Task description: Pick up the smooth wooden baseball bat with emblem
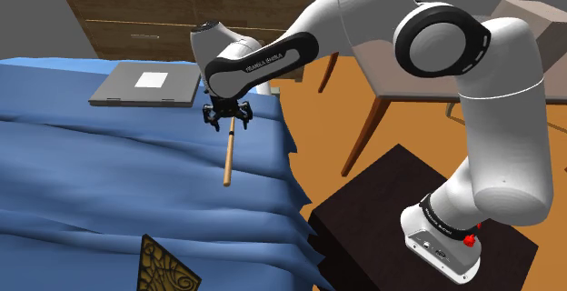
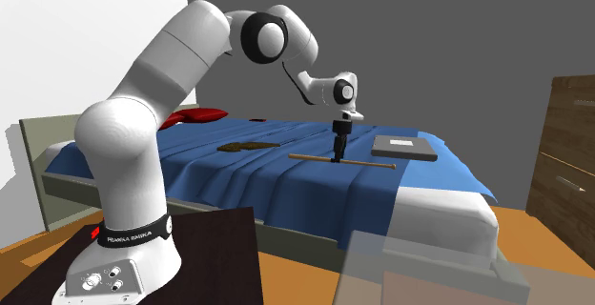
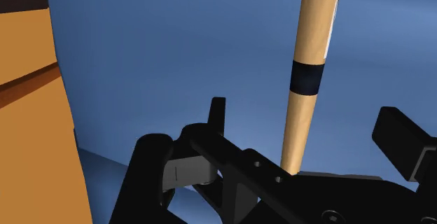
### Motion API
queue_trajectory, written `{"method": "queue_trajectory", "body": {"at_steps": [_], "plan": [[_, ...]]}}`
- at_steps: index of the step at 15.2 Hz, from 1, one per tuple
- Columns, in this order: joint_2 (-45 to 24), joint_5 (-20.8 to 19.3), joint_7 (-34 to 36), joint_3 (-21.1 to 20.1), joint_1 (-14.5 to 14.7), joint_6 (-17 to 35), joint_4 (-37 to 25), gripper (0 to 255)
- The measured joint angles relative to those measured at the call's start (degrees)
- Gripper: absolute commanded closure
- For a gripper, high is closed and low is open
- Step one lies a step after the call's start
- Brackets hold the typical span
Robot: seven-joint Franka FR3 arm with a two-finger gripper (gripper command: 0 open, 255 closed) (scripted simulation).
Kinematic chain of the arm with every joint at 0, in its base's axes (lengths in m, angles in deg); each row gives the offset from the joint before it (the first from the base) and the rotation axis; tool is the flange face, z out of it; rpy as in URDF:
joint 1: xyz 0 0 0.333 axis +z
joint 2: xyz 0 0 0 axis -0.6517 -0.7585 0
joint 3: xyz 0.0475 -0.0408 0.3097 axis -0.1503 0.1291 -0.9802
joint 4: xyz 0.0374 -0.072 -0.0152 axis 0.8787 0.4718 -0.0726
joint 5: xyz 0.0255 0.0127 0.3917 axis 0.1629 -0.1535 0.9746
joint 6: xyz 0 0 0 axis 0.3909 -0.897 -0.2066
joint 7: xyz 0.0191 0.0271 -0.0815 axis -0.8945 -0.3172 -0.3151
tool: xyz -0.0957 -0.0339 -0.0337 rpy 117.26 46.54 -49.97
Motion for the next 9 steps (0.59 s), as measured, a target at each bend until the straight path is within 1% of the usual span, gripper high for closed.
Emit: {"method": "queue_trajectory", "body": {"at_steps": [9], "plan": [[-0.06,-0.06,-0.03,-0.06,0.06,0.39,-0.14,255]]}}
